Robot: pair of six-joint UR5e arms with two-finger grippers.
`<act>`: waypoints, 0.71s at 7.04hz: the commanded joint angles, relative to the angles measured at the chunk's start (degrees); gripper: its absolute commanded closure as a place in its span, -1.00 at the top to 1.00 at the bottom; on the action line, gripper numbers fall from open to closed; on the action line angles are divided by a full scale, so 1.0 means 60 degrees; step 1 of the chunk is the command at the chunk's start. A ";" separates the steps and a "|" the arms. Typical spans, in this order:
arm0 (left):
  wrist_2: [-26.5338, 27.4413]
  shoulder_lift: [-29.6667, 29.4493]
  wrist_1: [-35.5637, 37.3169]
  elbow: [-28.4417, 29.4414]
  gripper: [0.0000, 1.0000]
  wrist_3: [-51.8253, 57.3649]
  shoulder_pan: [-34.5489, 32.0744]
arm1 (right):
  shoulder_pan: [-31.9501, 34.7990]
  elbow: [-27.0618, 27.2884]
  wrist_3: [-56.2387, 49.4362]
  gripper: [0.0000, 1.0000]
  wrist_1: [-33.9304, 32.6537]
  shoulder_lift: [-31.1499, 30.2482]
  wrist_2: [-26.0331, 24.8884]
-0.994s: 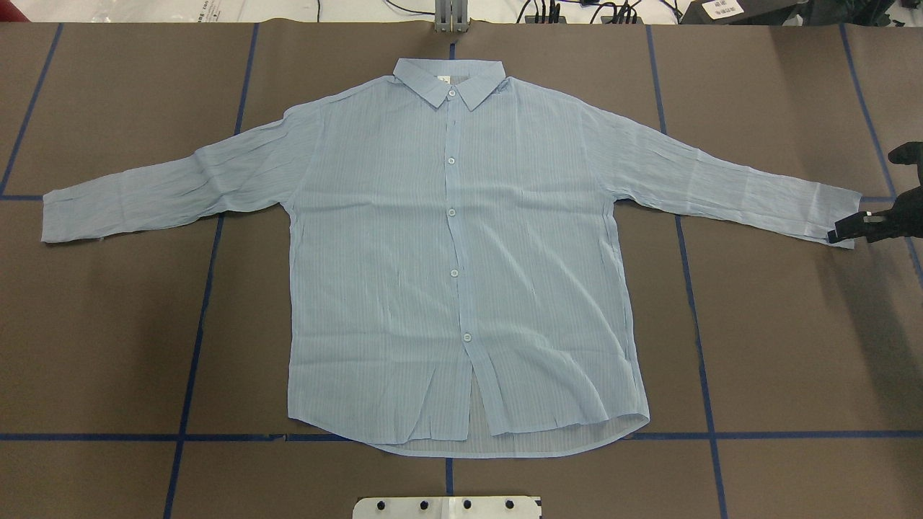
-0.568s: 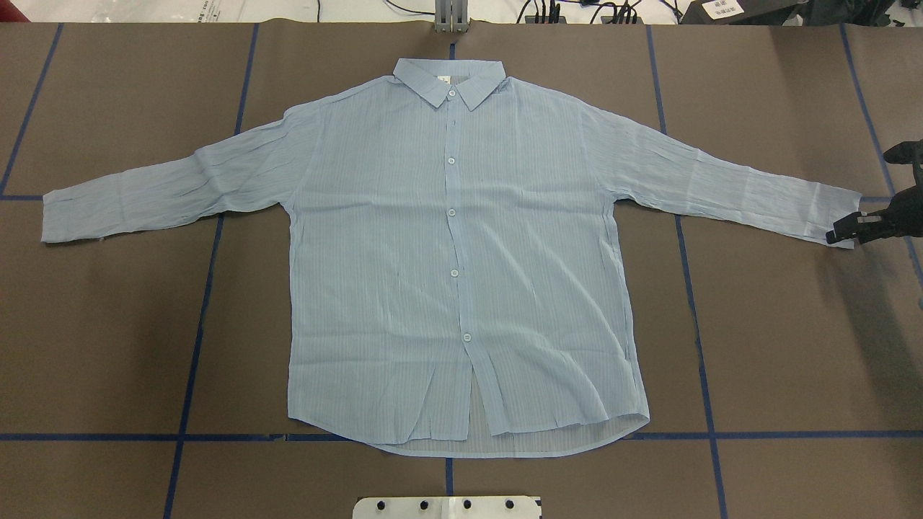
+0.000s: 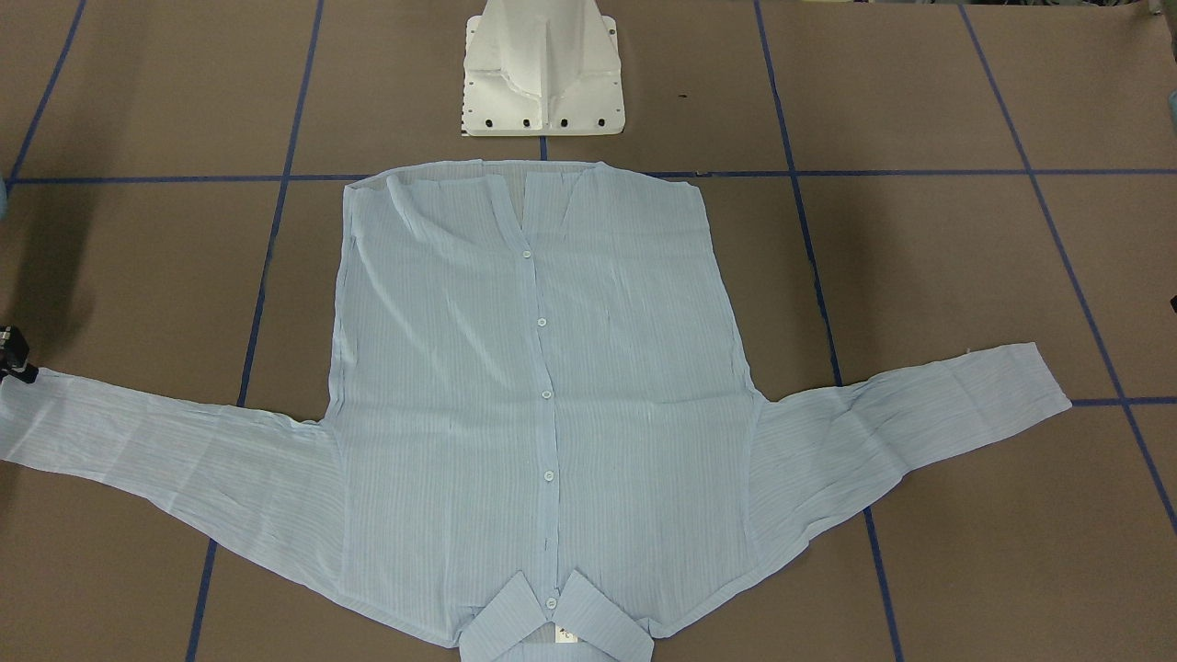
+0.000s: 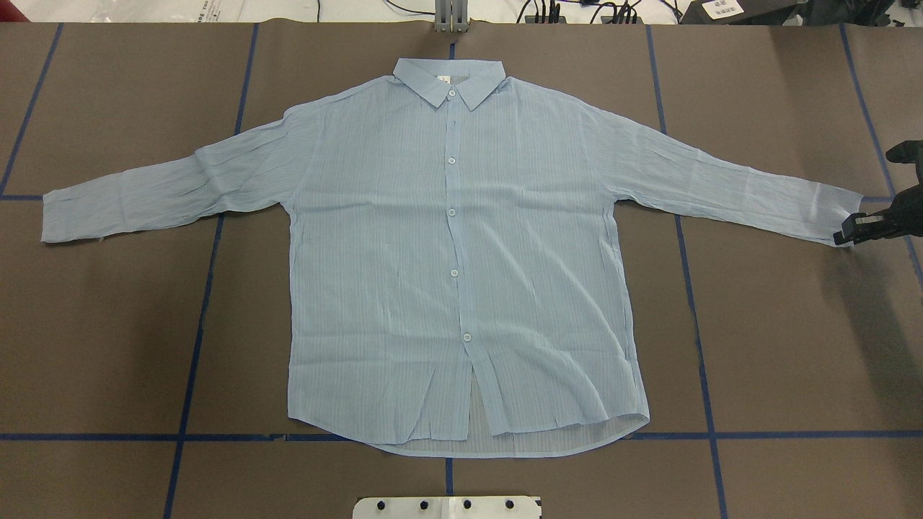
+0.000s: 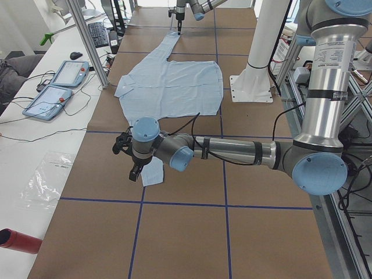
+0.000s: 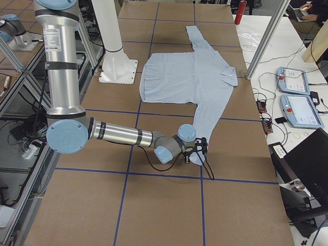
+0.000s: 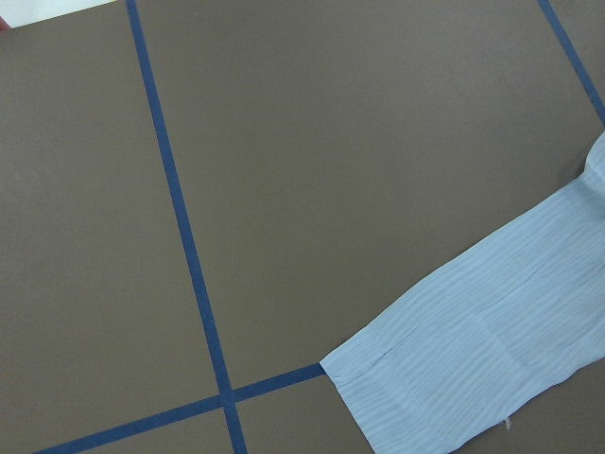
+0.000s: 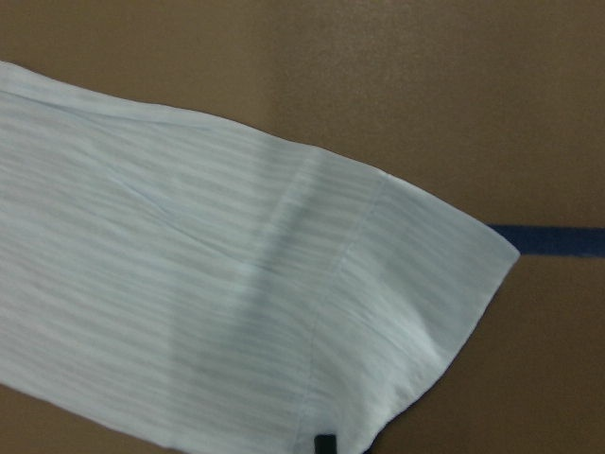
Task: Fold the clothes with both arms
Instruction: 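Lower the right gripper onto the sleeve cuff nearest it and grasp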
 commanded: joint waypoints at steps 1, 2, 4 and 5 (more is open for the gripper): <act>0.0002 0.0000 -0.0013 0.0004 0.99 0.0016 0.0000 | 0.0198 0.0103 0.0000 -1.00 -0.0191 0.0027 0.0083; 0.0002 0.0000 0.0002 0.0004 0.99 0.0045 0.0000 | 0.0431 0.0277 0.0000 -1.00 -0.0193 0.0114 0.0142; 0.0002 0.0015 0.0002 0.0018 0.99 0.0060 0.0000 | 0.0580 0.1198 0.0058 -1.00 -0.0207 0.0202 0.0447; 0.0016 0.0015 0.0002 0.0018 0.99 0.0075 0.0000 | 0.0537 0.1826 0.0102 -1.00 -0.0468 0.0435 0.0522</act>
